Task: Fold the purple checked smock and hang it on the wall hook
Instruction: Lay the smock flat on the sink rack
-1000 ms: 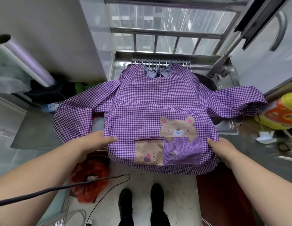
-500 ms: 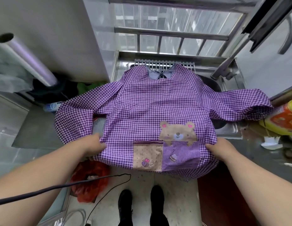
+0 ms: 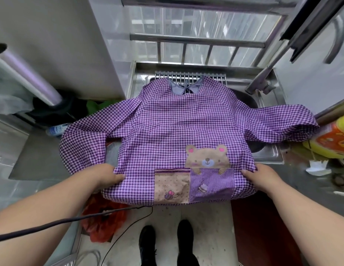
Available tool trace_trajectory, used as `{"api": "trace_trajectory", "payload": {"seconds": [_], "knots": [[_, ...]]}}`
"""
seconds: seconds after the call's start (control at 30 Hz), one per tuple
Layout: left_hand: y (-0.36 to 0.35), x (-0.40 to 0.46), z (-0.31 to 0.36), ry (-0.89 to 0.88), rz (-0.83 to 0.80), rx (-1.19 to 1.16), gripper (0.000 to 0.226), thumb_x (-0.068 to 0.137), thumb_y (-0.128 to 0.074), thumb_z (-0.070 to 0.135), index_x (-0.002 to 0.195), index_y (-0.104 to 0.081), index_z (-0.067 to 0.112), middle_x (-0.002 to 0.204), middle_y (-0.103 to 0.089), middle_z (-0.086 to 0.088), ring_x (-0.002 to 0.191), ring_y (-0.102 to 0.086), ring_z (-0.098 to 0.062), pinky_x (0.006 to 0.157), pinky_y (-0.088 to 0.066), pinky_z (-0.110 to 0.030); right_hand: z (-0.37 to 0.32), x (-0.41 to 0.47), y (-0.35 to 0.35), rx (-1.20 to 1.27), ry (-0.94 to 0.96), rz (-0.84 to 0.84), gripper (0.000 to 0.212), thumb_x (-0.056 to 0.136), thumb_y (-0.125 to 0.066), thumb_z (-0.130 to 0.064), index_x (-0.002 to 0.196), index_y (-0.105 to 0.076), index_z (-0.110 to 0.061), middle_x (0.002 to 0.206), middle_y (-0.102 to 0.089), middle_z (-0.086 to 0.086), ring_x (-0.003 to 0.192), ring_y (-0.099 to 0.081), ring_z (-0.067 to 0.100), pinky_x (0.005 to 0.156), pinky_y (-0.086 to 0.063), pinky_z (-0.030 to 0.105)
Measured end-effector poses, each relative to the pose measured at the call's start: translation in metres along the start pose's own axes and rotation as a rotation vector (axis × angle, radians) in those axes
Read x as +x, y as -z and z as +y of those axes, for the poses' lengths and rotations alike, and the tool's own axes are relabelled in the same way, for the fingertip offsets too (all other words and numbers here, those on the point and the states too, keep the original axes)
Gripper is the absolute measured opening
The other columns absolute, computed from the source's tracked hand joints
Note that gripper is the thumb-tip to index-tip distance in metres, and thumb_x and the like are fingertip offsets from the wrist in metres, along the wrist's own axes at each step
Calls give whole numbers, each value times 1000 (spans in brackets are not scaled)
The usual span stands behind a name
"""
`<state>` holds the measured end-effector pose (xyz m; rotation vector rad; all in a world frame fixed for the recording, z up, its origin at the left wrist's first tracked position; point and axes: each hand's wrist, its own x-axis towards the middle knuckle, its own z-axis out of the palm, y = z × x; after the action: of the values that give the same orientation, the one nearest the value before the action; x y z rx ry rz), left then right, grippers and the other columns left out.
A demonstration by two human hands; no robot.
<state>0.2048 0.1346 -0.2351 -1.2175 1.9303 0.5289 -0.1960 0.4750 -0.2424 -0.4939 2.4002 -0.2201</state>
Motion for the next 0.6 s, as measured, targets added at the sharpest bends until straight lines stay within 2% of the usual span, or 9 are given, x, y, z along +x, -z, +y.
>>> {"api": "trace_trajectory", "payload": {"seconds": [0.07,0.13,0.17,0.23,0.3,0.37,0.43,0.53,0.6], "knots": [[2,-1,0,13,-47,33,76,75,-61,78,114,-73,13,113,-78,-2,98,-74,-19,86,-57,-30,2,0,0,-3,3,0,42,100,-67,-40,131,-72,-12,129,-73,17,117,-68,37,95,-51,41],[4,-4,-2,-15,-143,-99,49,74,-77,63,84,-75,15,77,-77,5,69,-70,-16,64,-54,-26,2,1,0,-14,5,-1,42,101,-66,-38,133,-71,-11,131,-72,18,119,-67,38,96,-50,41],[3,-3,-1,-47,-163,-235,39,75,-82,55,76,-72,18,69,-73,7,64,-66,-16,61,-52,-28,1,2,0,-19,7,-2,42,101,-66,-36,135,-70,-10,133,-71,19,120,-66,38,97,-50,41],[2,-7,3,-144,-117,-466,31,80,-86,41,67,-67,21,63,-67,15,68,-61,-13,67,-48,-30,2,4,-1,-26,2,-11,43,103,-64,-34,138,-67,-10,135,-69,19,123,-65,38,99,-49,41],[1,-4,5,-187,-84,-592,24,82,-85,35,73,-69,19,76,-71,14,80,-65,-11,79,-51,-31,3,5,-1,-32,-3,-20,43,103,-64,-33,140,-66,-10,137,-68,19,125,-64,38,101,-49,41],[0,-2,5,-145,-116,-589,25,77,-83,37,90,-76,17,97,-78,6,96,-71,-16,96,-55,-36,4,6,-1,-39,-1,-28,43,103,-63,-32,140,-66,-10,138,-68,19,126,-64,38,102,-48,41],[2,-2,2,-78,-107,-350,33,78,-77,43,95,-74,15,103,-76,-1,96,-70,-19,91,-56,-34,6,7,0,-51,1,-23,43,103,-63,-33,139,-67,-10,138,-68,19,126,-63,39,102,-48,41],[7,-7,3,24,19,129,50,84,-56,57,112,-70,18,109,-73,0,96,-68,-19,89,-55,-35,8,6,1,-55,0,-5,42,103,-63,-34,136,-69,-9,136,-69,21,124,-64,39,99,-48,41],[11,-9,6,-4,154,161,54,87,-52,59,121,-64,19,117,-72,-2,103,-68,-22,92,-54,-36,6,5,1,-56,-6,-3,42,104,-61,-35,136,-68,-9,136,-69,20,124,-64,39,99,-48,41]]}}
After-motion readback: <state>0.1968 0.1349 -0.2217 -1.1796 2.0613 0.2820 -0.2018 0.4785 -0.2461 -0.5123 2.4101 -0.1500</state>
